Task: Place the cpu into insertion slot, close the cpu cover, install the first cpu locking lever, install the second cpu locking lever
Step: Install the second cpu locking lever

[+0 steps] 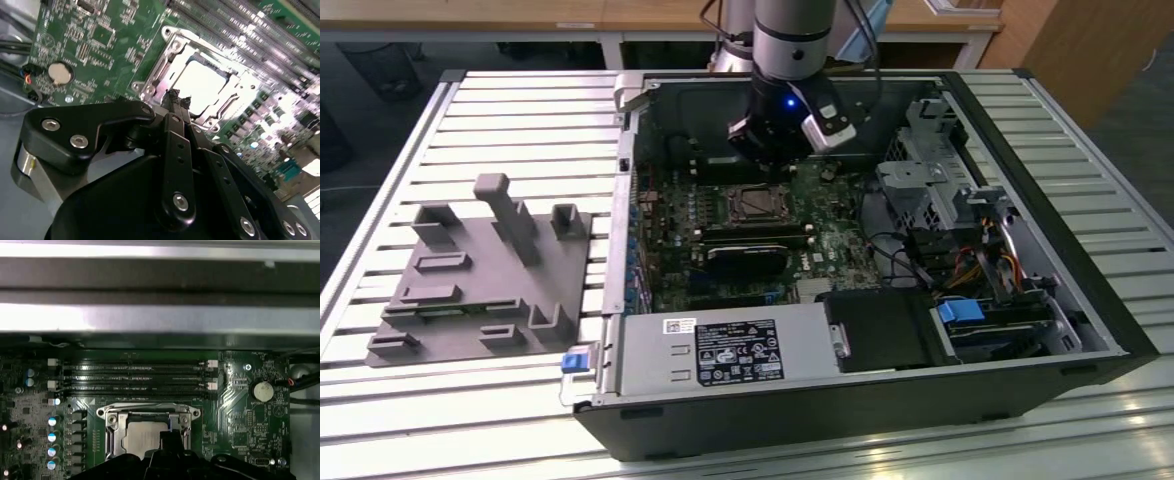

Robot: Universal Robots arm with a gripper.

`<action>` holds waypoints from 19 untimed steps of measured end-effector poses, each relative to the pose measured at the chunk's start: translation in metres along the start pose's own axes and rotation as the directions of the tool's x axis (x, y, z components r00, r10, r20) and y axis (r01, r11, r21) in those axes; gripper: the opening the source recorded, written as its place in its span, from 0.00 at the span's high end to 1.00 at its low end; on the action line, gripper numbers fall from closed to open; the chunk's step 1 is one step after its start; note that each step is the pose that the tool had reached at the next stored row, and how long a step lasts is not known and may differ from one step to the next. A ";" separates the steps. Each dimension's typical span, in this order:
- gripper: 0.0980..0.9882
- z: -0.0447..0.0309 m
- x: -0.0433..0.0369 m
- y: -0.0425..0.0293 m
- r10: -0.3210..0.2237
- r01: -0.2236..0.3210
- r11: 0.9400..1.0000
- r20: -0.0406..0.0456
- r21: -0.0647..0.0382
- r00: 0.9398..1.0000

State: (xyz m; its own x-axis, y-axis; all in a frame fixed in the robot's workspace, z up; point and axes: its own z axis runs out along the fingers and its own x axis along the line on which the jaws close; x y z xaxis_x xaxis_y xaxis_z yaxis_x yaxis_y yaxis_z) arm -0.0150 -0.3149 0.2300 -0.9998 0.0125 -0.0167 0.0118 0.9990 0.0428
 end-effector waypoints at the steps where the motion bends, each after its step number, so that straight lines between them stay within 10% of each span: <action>1: 0.99 0.0000 0.0000 -0.0008 0.000 0.000 1.000 0.000 0.000 1.000; 19: 0.99 -0.0094 -0.0004 -0.0178 0.000 0.000 1.000 0.000 0.000 1.000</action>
State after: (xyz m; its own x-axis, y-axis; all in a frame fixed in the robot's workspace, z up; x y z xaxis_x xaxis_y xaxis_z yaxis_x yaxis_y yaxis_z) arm -0.0150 -0.3331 0.2386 -0.9998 0.0125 -0.0168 0.0118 0.9990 0.0429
